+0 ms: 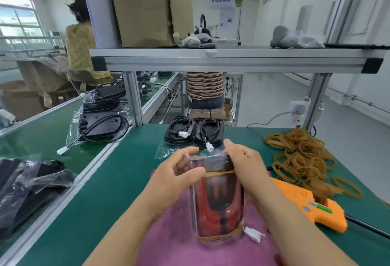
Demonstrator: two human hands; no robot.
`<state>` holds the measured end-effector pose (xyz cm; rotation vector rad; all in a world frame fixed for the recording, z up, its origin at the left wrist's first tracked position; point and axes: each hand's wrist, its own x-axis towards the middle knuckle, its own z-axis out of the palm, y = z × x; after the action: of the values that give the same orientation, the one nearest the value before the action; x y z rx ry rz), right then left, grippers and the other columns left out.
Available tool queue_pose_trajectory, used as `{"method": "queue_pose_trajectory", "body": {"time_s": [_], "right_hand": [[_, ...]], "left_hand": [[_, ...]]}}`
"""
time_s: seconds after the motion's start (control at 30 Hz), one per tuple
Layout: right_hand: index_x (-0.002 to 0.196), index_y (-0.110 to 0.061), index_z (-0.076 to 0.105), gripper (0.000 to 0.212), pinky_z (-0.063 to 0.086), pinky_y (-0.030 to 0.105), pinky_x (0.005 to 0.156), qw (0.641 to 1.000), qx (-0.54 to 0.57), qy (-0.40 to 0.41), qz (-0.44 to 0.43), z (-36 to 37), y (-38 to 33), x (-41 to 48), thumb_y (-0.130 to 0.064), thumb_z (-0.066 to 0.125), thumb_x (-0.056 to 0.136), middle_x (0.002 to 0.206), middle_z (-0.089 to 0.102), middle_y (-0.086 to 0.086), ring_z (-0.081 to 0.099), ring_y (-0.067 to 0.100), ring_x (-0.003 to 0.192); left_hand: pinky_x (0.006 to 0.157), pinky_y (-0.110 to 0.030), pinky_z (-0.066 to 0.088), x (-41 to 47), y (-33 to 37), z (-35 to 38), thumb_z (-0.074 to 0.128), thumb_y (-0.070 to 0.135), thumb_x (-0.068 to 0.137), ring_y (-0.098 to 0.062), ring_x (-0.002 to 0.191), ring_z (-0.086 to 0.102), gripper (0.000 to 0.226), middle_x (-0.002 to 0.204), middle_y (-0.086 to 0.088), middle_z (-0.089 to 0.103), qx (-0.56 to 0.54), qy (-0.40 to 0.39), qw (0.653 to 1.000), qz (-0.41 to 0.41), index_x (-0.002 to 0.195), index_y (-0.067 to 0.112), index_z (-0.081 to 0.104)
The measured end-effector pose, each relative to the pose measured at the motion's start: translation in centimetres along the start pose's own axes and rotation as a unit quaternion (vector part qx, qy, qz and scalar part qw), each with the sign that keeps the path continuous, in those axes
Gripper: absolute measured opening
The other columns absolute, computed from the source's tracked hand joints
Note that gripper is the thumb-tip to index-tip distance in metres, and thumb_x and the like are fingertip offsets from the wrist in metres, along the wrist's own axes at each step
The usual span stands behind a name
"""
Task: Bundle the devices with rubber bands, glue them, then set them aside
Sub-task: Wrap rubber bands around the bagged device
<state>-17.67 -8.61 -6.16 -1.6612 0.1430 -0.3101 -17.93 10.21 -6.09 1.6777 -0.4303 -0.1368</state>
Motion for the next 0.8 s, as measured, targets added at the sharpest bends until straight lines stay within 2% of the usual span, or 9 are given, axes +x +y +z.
{"method": "queue_pose_trajectory", "body": {"time_s": [0.07, 0.13, 0.2, 0.27, 0.37, 0.5, 0.67, 0.73, 0.8], "right_hand": [[0.078, 0.005, 0.057, 0.057, 0.043, 0.036, 0.069, 0.997, 0.059, -0.018, 0.043, -0.3, 0.5, 0.4, -0.052, 0.057, 0.084, 0.074, 0.057, 0.014, 0.053, 0.023, 0.070], [0.077, -0.005, 0.063, 0.045, 0.048, 0.036, 0.069, 0.991, 0.090, -0.030, 0.092, -0.7, 1.0, 0.8, -0.047, 0.057, 0.091, 0.075, 0.063, 0.015, 0.060, 0.024, 0.069], [0.086, -0.008, 0.067, 0.041, 0.053, 0.033, 0.064, 0.982, 0.129, -0.038, 0.136, -1.1, 1.5, 1.1, -0.047, 0.057, 0.092, 0.078, 0.066, 0.016, 0.065, 0.025, 0.066], [0.095, -0.003, 0.070, 0.047, 0.055, 0.032, 0.059, 0.974, 0.155, -0.046, 0.157, -1.4, 2.0, 1.4, -0.048, 0.056, 0.093, 0.080, 0.069, 0.017, 0.067, 0.026, 0.065], [0.102, -0.002, 0.074, 0.054, 0.057, 0.036, 0.063, 0.970, 0.162, -0.047, 0.172, -1.5, 2.6, 1.6, -0.051, 0.056, 0.092, 0.090, 0.072, 0.021, 0.069, 0.029, 0.071], [0.090, -0.010, 0.079, 0.049, 0.057, 0.039, 0.067, 0.965, 0.182, -0.044, 0.182, -1.6, 3.0, 1.9, -0.053, 0.056, 0.091, 0.089, 0.073, 0.020, 0.070, 0.028, 0.071], [0.088, -0.011, 0.079, 0.047, 0.057, 0.041, 0.071, 0.962, 0.184, -0.050, 0.195, -1.5, 3.2, 2.1, -0.052, 0.057, 0.091, 0.086, 0.073, 0.018, 0.069, 0.028, 0.068], [0.097, -0.007, 0.075, 0.048, 0.057, 0.040, 0.070, 0.961, 0.189, -0.053, 0.195, -1.5, 2.9, 2.0, -0.051, 0.057, 0.092, 0.086, 0.073, 0.018, 0.069, 0.028, 0.067], [0.101, -0.003, 0.072, 0.050, 0.058, 0.039, 0.068, 0.964, 0.194, -0.044, 0.177, -1.5, 2.1, 1.8, -0.049, 0.055, 0.094, 0.088, 0.073, 0.020, 0.070, 0.028, 0.069]], "left_hand": [[0.088, -0.028, 0.053, -0.2, -0.5, -0.1, 0.069, 0.027, 0.075, -0.011, 0.103, 0.066, 0.053, 0.117, 0.002, 0.070, -0.072, -0.018, 0.997, -0.014, 0.126, 0.023, 0.061], [0.080, -0.031, 0.056, 0.0, -0.7, -0.1, 0.060, 0.015, 0.080, -0.022, 0.099, 0.066, 0.043, 0.114, -0.008, 0.067, -0.147, -0.022, 0.989, -0.015, 0.122, 0.008, 0.060], [0.081, -0.034, 0.058, 0.1, -0.5, -0.1, 0.059, 0.003, 0.088, -0.027, 0.100, 0.068, 0.026, 0.110, -0.014, 0.068, -0.179, -0.009, 0.984, -0.012, 0.113, -0.001, 0.060], [0.084, -0.031, 0.058, 0.2, -0.6, 0.1, 0.057, -0.010, 0.091, -0.022, 0.095, 0.070, 0.018, 0.105, -0.011, 0.073, -0.118, 0.006, 0.993, 0.001, 0.105, -0.001, 0.064], [0.081, -0.026, 0.058, 0.4, -0.4, 0.7, 0.060, -0.018, 0.085, -0.013, 0.087, 0.070, 0.023, 0.092, 0.000, 0.076, -0.031, 0.020, 0.999, 0.035, 0.095, 0.002, 0.067], [0.078, -0.017, 0.053, 0.6, -0.1, 1.5, 0.069, -0.007, 0.084, -0.009, 0.085, 0.070, 0.023, 0.088, 0.005, 0.074, 0.095, 0.070, 0.988, 0.104, 0.090, 0.015, 0.072], [0.076, -0.015, 0.050, 0.2, 0.2, 1.7, 0.074, 0.007, 0.084, -0.005, 0.087, 0.066, 0.015, 0.087, 0.016, 0.069, 0.224, 0.136, 0.940, 0.219, 0.091, 0.021, 0.074], [0.075, -0.013, 0.048, 0.1, 0.6, 1.9, 0.071, 0.020, 0.088, -0.002, 0.087, 0.065, 0.005, 0.086, 0.018, 0.069, 0.227, 0.140, 0.946, 0.187, 0.087, 0.025, 0.073], [0.073, -0.008, 0.046, -0.1, 1.2, 1.9, 0.066, 0.045, 0.084, 0.002, 0.087, 0.064, 0.014, 0.089, 0.022, 0.070, 0.172, 0.101, 0.975, 0.101, 0.089, 0.033, 0.072]]}}
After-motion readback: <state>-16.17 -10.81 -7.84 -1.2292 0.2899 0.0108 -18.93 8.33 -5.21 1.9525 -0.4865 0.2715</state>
